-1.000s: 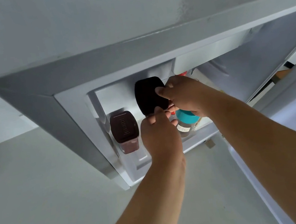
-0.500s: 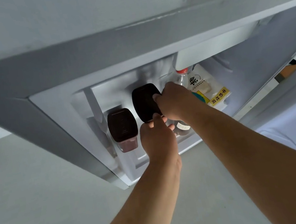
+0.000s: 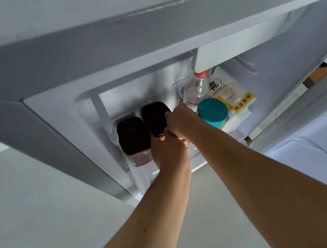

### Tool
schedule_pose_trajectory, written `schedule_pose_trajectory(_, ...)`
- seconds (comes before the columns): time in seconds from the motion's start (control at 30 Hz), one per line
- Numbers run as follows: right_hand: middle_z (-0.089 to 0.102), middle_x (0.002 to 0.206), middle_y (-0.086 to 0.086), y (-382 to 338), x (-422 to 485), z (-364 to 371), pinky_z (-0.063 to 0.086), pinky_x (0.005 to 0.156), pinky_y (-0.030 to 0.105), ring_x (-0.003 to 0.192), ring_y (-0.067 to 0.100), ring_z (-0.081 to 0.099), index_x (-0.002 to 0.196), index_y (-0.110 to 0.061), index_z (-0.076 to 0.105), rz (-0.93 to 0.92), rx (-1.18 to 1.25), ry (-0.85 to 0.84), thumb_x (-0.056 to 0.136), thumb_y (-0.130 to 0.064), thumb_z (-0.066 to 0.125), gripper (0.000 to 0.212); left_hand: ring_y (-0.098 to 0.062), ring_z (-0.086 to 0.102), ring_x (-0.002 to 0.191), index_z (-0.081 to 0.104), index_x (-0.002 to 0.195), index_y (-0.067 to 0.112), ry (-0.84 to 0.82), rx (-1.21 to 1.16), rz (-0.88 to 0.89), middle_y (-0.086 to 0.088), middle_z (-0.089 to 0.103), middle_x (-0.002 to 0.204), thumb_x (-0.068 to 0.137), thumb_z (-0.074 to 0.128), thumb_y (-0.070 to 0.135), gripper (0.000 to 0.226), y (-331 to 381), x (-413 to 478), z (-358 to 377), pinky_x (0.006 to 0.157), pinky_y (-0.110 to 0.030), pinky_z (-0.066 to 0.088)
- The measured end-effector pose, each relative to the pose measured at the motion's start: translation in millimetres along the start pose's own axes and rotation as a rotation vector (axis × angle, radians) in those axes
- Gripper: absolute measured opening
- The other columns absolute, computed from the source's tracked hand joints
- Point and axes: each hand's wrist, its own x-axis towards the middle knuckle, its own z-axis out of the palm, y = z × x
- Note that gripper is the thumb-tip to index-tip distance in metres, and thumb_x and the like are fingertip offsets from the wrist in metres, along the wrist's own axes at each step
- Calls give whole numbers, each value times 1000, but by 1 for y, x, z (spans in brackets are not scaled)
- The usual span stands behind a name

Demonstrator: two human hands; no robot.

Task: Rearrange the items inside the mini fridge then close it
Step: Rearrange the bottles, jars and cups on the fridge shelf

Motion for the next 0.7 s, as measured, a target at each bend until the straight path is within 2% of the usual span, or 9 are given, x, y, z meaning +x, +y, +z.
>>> schedule_pose_trajectory(0.13,67,116,15,-4,-2,7,32,76,34,110,32,65,131,-3,53,50,74,73,110,-23,37,33,-31,74,88,63,98,21,-1,39,47,-11,75,99,107,52,18,15,-6,8,-5,83,-47,63)
schedule_pose_trajectory(0.23,68,116,17,-8,-9,13,39,81,34,111,36,63,135,-3,47,123,134,108,108,-21,39,33,-27,58,69,57,90,19,-32,54,65,-9,62,90,108,51,20,19,-10,9,-10,67,-37,52)
schedule_pose_trajectory(0.3,66,118,21,-10,-10,16,43,81,34,111,39,61,133,-3,49,133,253,46,107,-20,40,32,-25,55,68,56,89,20,-26,84,94,-7,61,88,108,52,23,20,-11,9,-13,65,-36,49)
schedule_pose_trajectory(0.33,67,117,20,-11,-11,15,43,77,33,109,38,62,131,-3,51,136,304,24,106,-20,42,31,-26,60,74,59,91,21,-16,147,137,-6,66,92,107,54,27,18,-14,10,-15,68,-38,54)
schedule_pose_trajectory(0.4,68,110,13,-11,-8,11,41,75,32,105,33,65,128,-4,54,192,425,6,104,-17,46,29,-27,71,96,67,103,22,-29,314,198,-3,74,107,103,56,32,15,-20,8,-21,88,-46,61)
schedule_pose_trajectory(0.47,66,100,6,-7,-11,5,43,82,34,103,28,68,130,-4,53,239,558,27,103,-18,50,30,-27,69,112,70,112,19,-63,497,242,-4,75,116,101,56,32,22,-28,6,-29,101,-50,56)
schedule_pose_trajectory(0.57,67,104,4,1,-10,8,46,88,35,98,24,70,129,-5,55,253,760,47,102,-25,57,34,-11,65,117,70,123,24,-98,654,279,7,70,130,98,58,25,28,-39,4,-40,102,-31,52)
schedule_pose_trajectory(0.63,66,101,3,0,-7,7,45,89,35,99,25,70,129,-4,52,361,984,36,102,-27,58,36,11,59,100,67,128,29,-115,793,320,15,64,134,97,60,26,32,-45,5,-47,84,-6,38)
schedule_pose_trajectory(0.7,69,107,9,-6,-10,13,50,94,36,102,30,69,126,-4,54,440,1358,89,102,-29,56,35,14,55,84,65,130,31,-139,914,380,16,62,134,97,62,27,34,-47,6,-53,72,-5,34)
